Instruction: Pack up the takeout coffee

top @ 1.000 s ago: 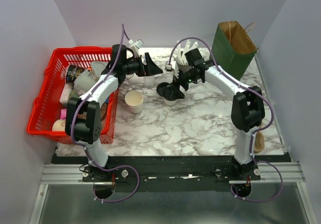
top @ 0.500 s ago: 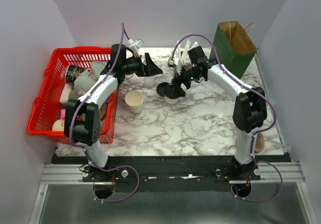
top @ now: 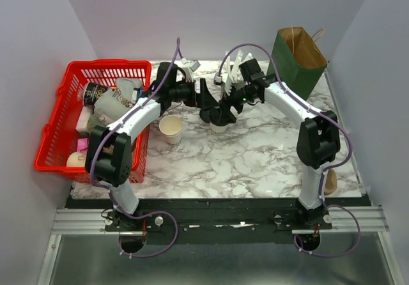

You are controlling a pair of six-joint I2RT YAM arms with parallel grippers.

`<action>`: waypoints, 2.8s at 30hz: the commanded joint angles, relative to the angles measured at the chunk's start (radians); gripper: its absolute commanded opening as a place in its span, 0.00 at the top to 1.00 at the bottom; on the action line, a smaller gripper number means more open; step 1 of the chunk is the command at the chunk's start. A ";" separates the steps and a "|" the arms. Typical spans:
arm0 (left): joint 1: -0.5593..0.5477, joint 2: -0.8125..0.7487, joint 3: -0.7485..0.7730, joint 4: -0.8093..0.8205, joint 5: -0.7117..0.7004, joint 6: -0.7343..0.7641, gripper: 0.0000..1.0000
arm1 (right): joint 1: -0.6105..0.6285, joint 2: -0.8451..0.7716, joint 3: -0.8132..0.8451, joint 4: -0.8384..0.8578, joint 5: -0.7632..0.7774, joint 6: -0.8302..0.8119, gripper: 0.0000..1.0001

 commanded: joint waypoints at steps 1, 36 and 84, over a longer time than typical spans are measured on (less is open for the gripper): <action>-0.035 0.055 0.018 -0.086 -0.118 0.062 0.01 | -0.001 0.019 0.013 0.004 -0.019 -0.023 0.00; -0.106 0.181 0.069 -0.235 -0.312 0.159 0.02 | -0.004 -0.066 -0.056 0.220 0.089 0.062 0.00; -0.070 -0.162 0.201 -0.258 -0.241 0.136 0.01 | -0.847 -0.844 -0.662 -0.504 0.588 -0.003 0.37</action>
